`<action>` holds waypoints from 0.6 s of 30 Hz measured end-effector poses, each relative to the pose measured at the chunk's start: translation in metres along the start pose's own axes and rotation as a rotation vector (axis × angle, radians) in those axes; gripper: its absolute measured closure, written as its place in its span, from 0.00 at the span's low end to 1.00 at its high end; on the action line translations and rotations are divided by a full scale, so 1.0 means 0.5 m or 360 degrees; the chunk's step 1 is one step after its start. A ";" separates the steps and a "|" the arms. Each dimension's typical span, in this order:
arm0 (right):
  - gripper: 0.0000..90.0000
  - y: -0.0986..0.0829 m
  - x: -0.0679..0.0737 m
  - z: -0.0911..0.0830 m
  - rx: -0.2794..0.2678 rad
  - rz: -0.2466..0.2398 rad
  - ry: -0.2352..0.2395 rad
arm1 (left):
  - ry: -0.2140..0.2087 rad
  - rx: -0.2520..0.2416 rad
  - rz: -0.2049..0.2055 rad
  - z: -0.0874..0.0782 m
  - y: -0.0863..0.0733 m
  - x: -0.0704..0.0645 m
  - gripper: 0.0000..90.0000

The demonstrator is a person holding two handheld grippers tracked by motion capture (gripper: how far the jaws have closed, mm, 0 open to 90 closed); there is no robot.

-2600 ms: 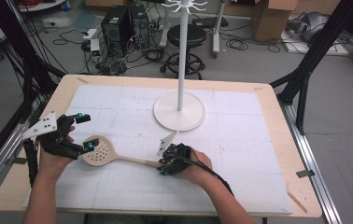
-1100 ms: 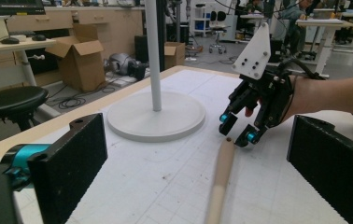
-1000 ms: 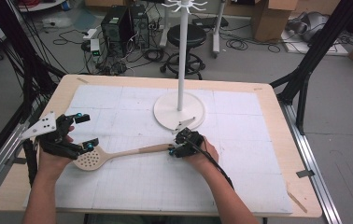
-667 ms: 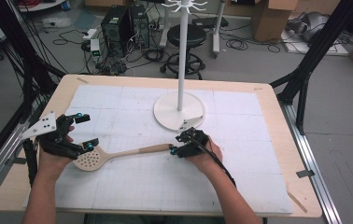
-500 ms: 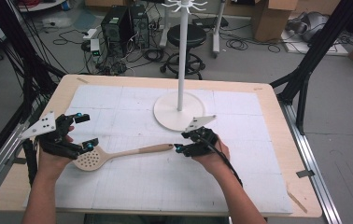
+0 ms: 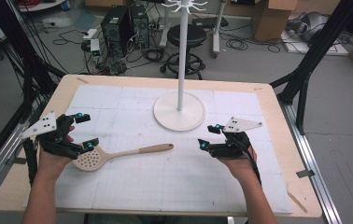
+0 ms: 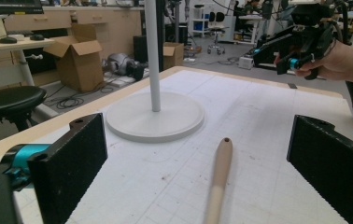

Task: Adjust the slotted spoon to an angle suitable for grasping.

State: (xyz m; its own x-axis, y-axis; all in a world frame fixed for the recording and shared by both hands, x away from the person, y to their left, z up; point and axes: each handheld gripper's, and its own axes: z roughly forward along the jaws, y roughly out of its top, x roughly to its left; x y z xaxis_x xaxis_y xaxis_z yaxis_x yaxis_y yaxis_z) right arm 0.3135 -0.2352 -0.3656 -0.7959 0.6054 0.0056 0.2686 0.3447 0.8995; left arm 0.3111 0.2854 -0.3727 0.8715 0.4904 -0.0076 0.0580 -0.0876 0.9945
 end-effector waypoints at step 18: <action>0.26 -0.024 -0.018 -0.066 -0.0256 0.0082 -0.0109 | -0.0010 0.0029 -0.0017 0.011 -0.004 0.001 0.06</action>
State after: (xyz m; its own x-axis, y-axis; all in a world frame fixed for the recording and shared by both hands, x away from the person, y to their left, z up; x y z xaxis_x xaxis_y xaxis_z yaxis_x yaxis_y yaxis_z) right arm 0.2997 -0.2684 -0.3620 -0.7431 0.6685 0.0289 0.2136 0.1961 0.9570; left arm 0.3142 0.2812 -0.3752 0.8737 0.4860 -0.0189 0.0761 -0.0981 0.9923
